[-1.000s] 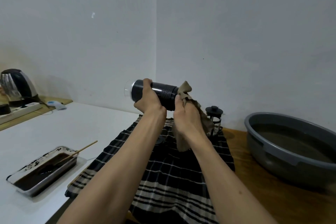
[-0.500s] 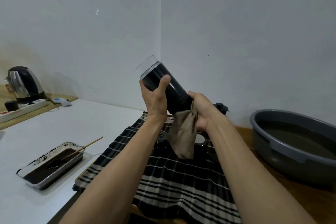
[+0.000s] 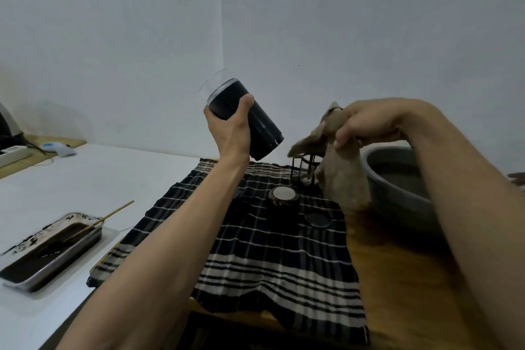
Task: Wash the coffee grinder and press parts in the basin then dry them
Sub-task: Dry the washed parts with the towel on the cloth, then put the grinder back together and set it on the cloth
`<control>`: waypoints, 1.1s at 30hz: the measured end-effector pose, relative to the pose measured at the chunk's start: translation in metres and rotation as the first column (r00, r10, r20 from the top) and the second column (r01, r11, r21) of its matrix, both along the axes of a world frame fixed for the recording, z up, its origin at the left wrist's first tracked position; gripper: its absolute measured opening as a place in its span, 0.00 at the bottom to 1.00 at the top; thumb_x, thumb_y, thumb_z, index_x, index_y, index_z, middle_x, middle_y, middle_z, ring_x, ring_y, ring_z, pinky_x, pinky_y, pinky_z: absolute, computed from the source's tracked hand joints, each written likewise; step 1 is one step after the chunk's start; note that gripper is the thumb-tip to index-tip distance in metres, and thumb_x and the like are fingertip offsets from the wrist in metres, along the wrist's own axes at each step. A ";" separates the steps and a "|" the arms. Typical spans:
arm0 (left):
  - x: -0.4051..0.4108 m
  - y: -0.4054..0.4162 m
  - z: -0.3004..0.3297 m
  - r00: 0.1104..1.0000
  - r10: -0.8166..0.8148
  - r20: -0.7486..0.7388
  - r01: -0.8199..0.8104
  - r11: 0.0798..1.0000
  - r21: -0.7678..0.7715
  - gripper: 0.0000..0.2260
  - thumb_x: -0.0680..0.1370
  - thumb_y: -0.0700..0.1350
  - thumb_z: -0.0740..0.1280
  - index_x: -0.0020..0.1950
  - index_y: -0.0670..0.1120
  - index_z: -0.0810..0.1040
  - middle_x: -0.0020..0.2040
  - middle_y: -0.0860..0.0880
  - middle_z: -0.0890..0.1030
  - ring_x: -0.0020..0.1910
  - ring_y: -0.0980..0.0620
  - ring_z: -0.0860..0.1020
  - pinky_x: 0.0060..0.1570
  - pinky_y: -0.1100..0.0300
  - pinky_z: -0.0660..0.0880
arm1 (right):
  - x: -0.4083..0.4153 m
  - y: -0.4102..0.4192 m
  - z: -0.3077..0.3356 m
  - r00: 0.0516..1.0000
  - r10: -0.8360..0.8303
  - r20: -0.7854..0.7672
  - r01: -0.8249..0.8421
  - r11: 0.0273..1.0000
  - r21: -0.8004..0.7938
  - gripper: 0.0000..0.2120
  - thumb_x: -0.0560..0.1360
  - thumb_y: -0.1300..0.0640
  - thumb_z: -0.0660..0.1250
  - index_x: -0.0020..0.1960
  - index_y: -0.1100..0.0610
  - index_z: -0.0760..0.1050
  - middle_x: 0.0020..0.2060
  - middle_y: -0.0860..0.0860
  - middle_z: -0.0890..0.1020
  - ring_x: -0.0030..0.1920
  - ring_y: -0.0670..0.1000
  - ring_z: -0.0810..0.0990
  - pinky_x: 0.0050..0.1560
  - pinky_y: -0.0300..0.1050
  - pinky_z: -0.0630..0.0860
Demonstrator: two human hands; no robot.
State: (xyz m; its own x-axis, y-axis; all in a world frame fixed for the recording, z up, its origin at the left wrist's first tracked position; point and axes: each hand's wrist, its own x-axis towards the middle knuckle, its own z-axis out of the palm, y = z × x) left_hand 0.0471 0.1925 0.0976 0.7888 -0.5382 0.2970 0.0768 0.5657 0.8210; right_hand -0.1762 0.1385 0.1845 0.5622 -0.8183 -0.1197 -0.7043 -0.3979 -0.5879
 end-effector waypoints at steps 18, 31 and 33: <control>-0.014 -0.009 -0.017 0.988 -0.054 -0.148 0.063 0.996 0.056 0.25 0.70 0.51 0.78 0.64 0.48 0.73 0.55 0.50 0.81 0.52 0.51 0.82 0.57 0.50 0.81 | -0.012 -0.001 -0.085 0.599 -0.186 -0.779 0.035 0.978 -0.206 0.19 0.72 0.42 0.75 0.47 0.58 0.78 0.44 0.52 0.80 0.47 0.55 0.82 0.57 0.52 0.81; 0.062 0.018 -0.014 0.984 0.123 -0.130 -0.116 0.992 0.059 0.26 0.70 0.51 0.77 0.64 0.47 0.73 0.55 0.49 0.80 0.51 0.52 0.81 0.45 0.57 0.78 | 0.130 0.010 -0.138 0.976 0.149 -0.162 -0.172 0.975 -0.140 0.39 0.70 0.42 0.78 0.73 0.56 0.68 0.68 0.55 0.75 0.65 0.57 0.75 0.64 0.54 0.75; 0.075 0.025 -0.019 0.978 0.139 -0.156 -0.131 0.990 0.058 0.29 0.67 0.53 0.77 0.64 0.47 0.73 0.56 0.49 0.81 0.51 0.51 0.81 0.46 0.57 0.79 | 0.146 0.008 -0.159 0.976 0.135 -0.169 -0.161 0.976 -0.150 0.43 0.69 0.43 0.79 0.76 0.58 0.64 0.71 0.56 0.71 0.69 0.58 0.73 0.66 0.53 0.74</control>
